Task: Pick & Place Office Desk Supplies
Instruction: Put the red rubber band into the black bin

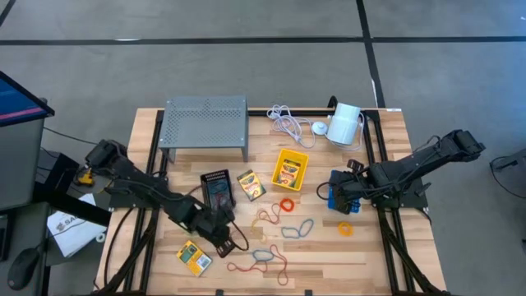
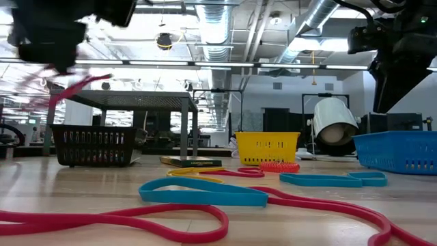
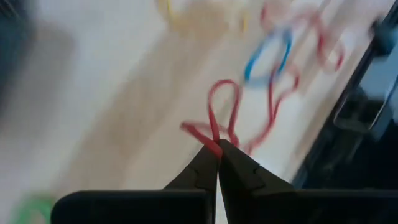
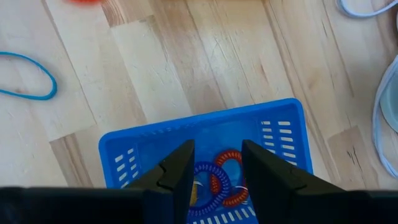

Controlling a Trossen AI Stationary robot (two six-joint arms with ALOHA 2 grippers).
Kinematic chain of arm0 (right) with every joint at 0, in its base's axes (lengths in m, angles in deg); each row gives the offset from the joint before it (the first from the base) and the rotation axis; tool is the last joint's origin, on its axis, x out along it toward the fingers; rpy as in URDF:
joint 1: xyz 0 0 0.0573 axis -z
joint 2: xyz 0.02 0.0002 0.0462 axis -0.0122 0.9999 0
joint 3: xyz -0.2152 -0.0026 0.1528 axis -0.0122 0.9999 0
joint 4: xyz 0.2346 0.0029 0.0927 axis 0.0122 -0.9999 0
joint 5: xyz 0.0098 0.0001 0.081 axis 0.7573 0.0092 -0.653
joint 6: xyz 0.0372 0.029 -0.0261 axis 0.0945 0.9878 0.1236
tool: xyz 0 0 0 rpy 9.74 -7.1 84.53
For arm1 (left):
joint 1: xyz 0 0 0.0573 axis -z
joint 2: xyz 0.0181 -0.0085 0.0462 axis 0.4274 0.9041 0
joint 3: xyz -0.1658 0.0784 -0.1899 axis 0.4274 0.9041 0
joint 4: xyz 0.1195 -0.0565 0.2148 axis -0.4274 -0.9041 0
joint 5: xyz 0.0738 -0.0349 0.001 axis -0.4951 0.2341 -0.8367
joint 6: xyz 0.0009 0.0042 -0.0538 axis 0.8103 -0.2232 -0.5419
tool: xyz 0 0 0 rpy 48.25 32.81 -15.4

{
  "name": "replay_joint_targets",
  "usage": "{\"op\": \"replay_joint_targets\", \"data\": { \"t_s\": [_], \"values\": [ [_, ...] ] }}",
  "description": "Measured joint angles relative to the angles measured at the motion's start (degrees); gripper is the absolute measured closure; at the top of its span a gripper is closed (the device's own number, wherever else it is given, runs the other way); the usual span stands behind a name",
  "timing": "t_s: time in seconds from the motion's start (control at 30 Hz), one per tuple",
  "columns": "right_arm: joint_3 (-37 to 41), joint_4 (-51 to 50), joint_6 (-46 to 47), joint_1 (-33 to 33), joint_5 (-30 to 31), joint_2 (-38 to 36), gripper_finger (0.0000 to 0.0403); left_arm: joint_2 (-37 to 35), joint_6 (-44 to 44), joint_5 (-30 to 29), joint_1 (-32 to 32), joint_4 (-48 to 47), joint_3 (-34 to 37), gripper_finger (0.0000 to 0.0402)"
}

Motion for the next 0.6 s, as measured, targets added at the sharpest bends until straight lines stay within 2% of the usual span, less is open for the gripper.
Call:
{"op": "replay_joint_targets", "data": {
  "t_s": [0.07, 0.2, 0.43, 0.6],
  "values": [
    [0.0, 0.3, 0.0, 0.0, 0.0, 0.0, 0.0275, -1.6, 1.6, -4.5, 0.0, 0.2, 0.0, 0.0401],
    [0.0, 0.3, 0.0, 0.0, 0.0, 0.0, 0.0275, -4.2, 5.5, -9.3, -0.3, -2.2, 0.0, 0.0401],
    [0.0, 0.4, 1.4, 0.0, 0.0, 0.0, 0.0275, -9.5, 5.8, -20.8, -0.5, -14.2, 0.0, 0.0401],
    [0.0, 0.4, 1.3, 0.0, 0.0, 0.0, 0.0275, -14.1, 6.5, -21.9, -2.9, -17.4, 1.9, 0.0401]
  ]
}}
